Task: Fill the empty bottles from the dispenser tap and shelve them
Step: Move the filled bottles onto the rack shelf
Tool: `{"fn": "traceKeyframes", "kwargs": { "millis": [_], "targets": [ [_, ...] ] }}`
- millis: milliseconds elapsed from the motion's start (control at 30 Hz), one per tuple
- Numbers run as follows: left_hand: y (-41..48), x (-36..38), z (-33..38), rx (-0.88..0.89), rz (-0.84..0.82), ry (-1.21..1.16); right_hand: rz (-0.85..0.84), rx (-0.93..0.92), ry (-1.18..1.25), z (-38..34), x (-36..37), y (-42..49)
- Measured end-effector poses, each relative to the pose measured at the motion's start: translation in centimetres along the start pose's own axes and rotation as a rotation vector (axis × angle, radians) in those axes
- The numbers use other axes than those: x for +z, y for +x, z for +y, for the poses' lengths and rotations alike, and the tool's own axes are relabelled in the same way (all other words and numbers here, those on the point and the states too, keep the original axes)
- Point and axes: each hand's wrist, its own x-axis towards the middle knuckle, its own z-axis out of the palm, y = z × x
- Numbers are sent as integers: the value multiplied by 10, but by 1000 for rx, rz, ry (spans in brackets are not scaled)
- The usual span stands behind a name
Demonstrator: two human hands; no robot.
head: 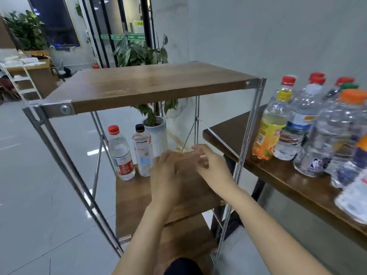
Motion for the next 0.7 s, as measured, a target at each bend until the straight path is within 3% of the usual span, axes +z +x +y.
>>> {"fn": "traceKeyframes", "kwargs": {
  "millis": [100, 233, 367, 500, 700],
  "targets": [
    [-12, 10, 45, 118, -81, -144, 174, 45, 39, 10, -47, -38],
    [-14, 16, 119, 265, -62, -356, 378, 69, -12, 13, -110, -69],
    [11, 27, 185, 418, -88, -490, 582, -12, -148, 7, -165, -68],
    [53, 46, 233, 414, -144, -480, 790, -31, -457, -1, -204, -43],
    [112, 79, 252, 265, -215, -302, 745, 254, -797, 8, -230, -7]
  ]
}}
